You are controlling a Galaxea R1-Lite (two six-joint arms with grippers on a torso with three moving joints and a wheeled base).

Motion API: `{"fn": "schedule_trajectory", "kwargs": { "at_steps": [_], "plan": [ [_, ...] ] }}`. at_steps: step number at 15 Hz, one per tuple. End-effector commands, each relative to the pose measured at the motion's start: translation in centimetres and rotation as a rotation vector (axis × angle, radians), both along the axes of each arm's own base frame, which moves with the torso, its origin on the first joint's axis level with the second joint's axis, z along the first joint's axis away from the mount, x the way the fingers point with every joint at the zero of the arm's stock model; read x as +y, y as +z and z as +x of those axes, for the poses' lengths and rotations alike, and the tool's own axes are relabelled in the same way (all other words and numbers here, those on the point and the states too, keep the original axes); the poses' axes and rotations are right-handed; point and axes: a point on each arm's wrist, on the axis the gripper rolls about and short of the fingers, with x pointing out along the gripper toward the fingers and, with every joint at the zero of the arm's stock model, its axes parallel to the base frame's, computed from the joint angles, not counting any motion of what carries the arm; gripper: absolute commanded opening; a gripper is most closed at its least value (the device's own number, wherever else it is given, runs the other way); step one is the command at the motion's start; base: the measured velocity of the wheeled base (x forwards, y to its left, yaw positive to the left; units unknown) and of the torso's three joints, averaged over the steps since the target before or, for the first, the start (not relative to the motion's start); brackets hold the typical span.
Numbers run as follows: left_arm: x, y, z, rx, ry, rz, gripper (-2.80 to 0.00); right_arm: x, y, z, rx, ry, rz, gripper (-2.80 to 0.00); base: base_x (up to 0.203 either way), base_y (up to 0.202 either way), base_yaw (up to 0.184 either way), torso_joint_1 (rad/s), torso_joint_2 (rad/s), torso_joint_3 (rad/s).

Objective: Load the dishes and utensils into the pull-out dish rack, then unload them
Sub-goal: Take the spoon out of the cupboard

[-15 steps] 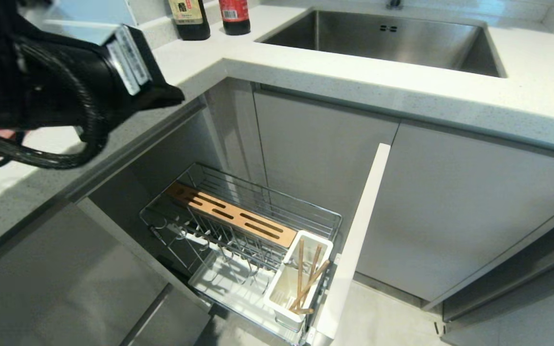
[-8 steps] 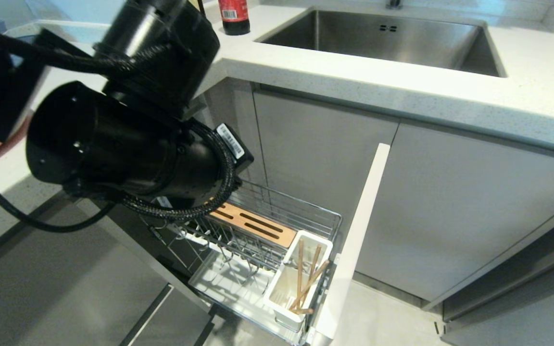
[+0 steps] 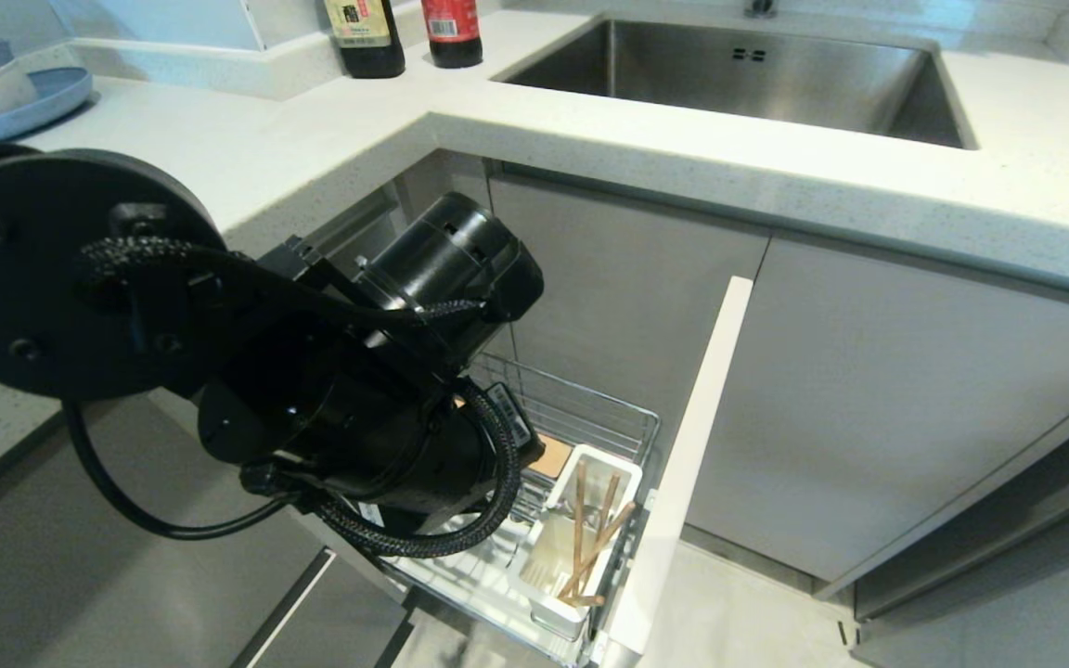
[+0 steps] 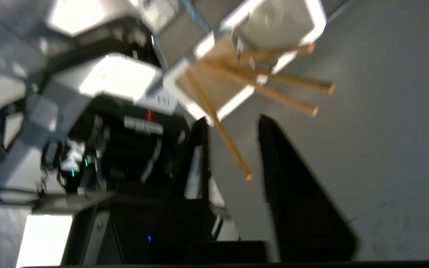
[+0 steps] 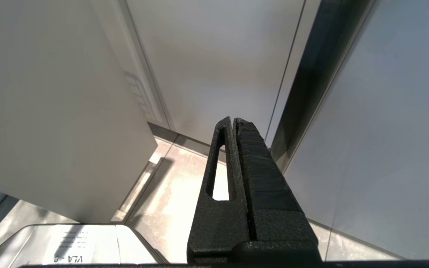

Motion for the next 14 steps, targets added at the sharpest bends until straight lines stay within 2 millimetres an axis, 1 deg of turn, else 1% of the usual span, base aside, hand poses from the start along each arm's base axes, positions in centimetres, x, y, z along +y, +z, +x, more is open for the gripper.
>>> {"fn": "schedule_trajectory", "kwargs": {
  "at_steps": [1,2,8,11,14],
  "plan": [
    [-0.2,-0.6,0.1,0.069,-0.009,-0.030,0.00,0.0,0.0,0.0,0.001,0.000,0.000,-2.80,0.000,0.000,0.000,0.000,0.00,0.000],
    [-0.3,-1.0,0.4,0.097,0.004,-0.039,0.00,0.0,0.0,0.0,0.001,0.003,0.000,-2.80,0.000,0.000,0.000,0.000,0.00,0.000],
    [-0.3,-4.8,4.0,0.227,0.076,-0.002,0.00,0.0,-0.1,0.0,0.002,0.000,0.000,-2.80,0.000,0.000,0.000,0.000,0.00,0.000],
    [-0.5,-5.7,5.1,0.254,0.081,-0.028,0.00,0.0,-0.1,0.0,0.002,0.002,0.000,-2.80,0.000,0.000,0.000,0.000,0.00,0.000],
    [-0.7,-7.1,6.5,0.269,0.105,-0.015,0.00,0.0,0.0,0.0,0.002,0.001,0.000,-2.80,0.000,0.000,0.000,0.000,0.00,0.000]
  ]
}}
